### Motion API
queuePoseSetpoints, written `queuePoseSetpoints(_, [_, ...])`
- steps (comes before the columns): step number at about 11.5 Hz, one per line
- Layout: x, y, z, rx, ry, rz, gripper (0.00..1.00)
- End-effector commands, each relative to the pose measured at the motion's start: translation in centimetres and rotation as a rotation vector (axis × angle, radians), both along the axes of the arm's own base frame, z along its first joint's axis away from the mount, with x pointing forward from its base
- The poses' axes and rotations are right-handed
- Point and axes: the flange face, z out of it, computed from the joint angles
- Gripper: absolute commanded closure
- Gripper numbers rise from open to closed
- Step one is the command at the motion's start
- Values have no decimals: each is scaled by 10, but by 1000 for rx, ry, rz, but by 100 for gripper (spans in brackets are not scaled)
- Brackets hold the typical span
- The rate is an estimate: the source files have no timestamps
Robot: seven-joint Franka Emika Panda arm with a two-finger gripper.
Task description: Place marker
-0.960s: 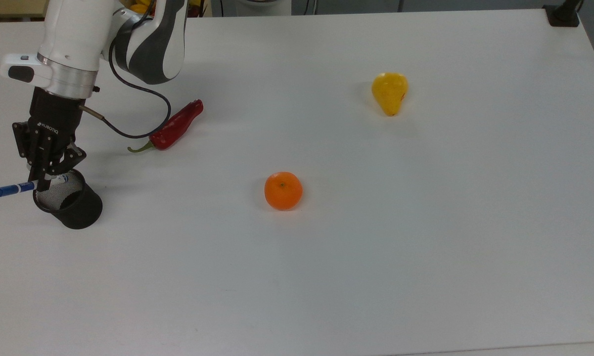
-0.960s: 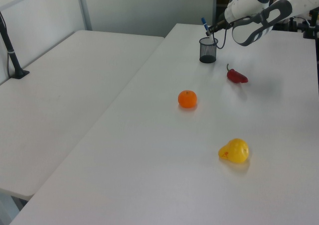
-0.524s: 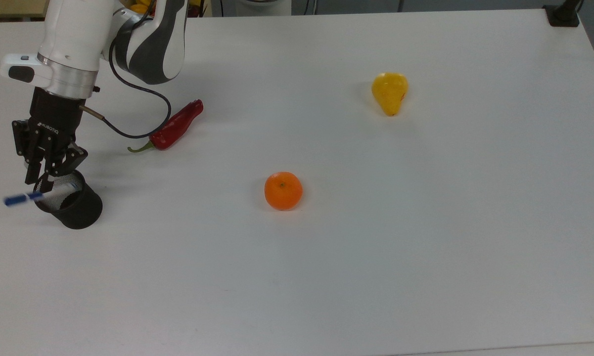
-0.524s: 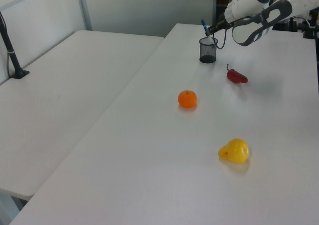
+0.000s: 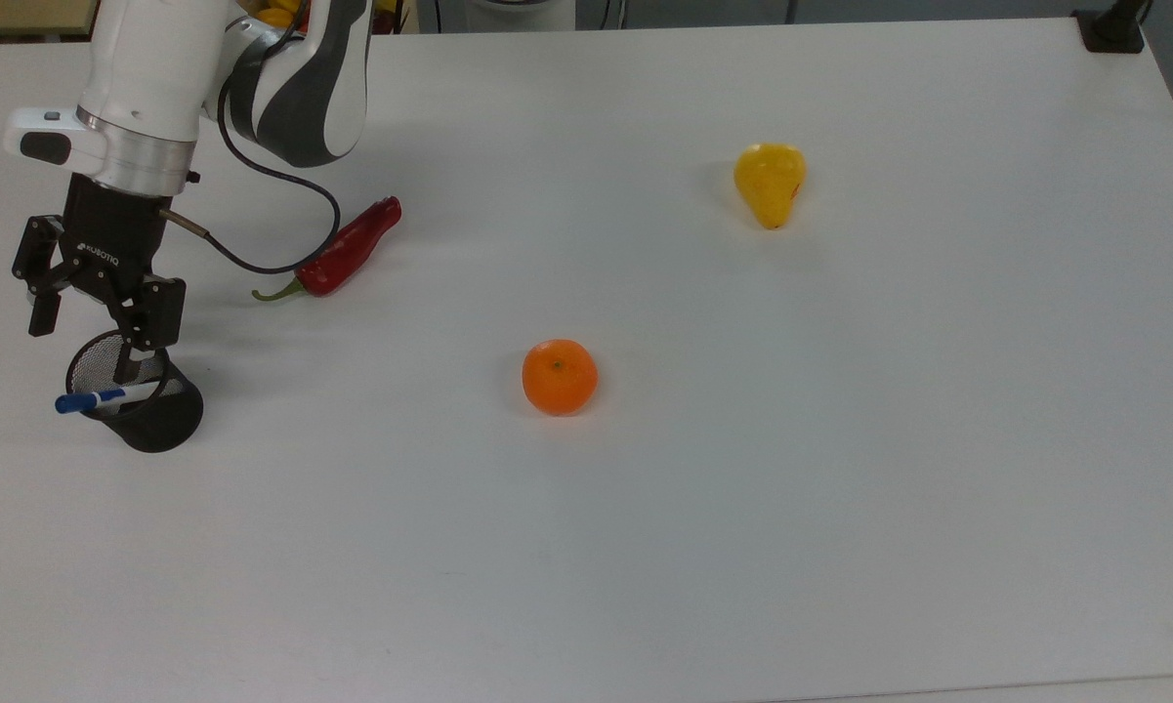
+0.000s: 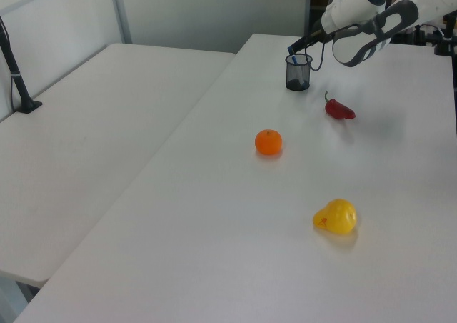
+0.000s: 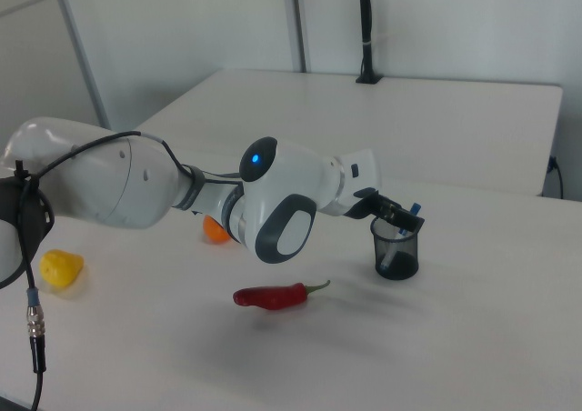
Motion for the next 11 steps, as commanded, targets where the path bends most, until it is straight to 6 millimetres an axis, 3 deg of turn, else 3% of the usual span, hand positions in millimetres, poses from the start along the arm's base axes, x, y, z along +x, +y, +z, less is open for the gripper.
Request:
queuePoseSetpoints(1, [-6,5,4,-4,-7,7,0])
queuePoseSetpoints(3, [-12,2,14,10,22,4,0])
queuePoseSetpoints(5, [-21,-6,33,18,169,50,0])
queuePoseSetpoints(6, [-31,-15,46,13,258,84,0])
queuePoseSetpoints(9, [-52,-17,74,69,421,145,0])
queuePoseSetpoints(11, [-73,-20,103,123,499,160,0])
